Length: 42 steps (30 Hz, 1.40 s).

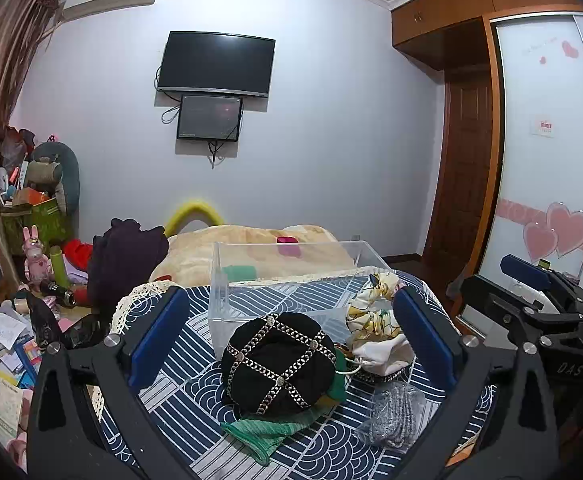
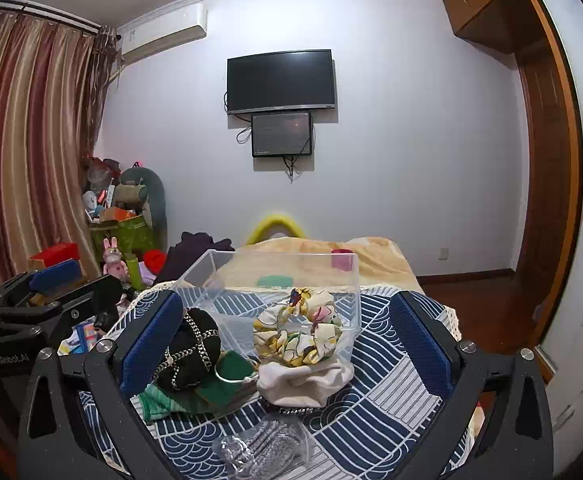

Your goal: Organize soft objects

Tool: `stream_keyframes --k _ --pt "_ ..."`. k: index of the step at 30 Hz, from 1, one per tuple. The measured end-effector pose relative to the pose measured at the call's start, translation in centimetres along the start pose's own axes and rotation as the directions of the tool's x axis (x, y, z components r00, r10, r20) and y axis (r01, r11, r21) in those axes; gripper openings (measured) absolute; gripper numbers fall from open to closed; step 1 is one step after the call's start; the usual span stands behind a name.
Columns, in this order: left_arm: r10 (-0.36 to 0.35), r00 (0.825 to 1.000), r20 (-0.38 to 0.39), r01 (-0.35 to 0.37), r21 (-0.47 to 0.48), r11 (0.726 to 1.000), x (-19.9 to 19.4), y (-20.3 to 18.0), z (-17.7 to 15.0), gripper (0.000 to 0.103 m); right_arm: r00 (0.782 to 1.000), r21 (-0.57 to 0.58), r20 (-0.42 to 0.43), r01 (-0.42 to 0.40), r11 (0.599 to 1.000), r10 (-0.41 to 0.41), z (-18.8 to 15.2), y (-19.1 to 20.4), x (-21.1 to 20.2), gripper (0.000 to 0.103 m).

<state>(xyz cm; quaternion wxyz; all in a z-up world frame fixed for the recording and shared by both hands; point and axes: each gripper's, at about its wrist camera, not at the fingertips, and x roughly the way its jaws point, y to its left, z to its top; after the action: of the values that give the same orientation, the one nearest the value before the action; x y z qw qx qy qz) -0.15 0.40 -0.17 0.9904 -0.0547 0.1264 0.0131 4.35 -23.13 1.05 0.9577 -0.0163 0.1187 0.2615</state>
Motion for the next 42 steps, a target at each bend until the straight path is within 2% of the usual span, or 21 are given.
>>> stream_keyframes --k 42 --pt "0.002 1.0 0.013 -0.003 0.011 1.0 -0.25 -0.39 0.13 0.103 1.0 0.006 0.005 -0.003 1.0 0.003 0.03 0.01 -0.26 0.103"
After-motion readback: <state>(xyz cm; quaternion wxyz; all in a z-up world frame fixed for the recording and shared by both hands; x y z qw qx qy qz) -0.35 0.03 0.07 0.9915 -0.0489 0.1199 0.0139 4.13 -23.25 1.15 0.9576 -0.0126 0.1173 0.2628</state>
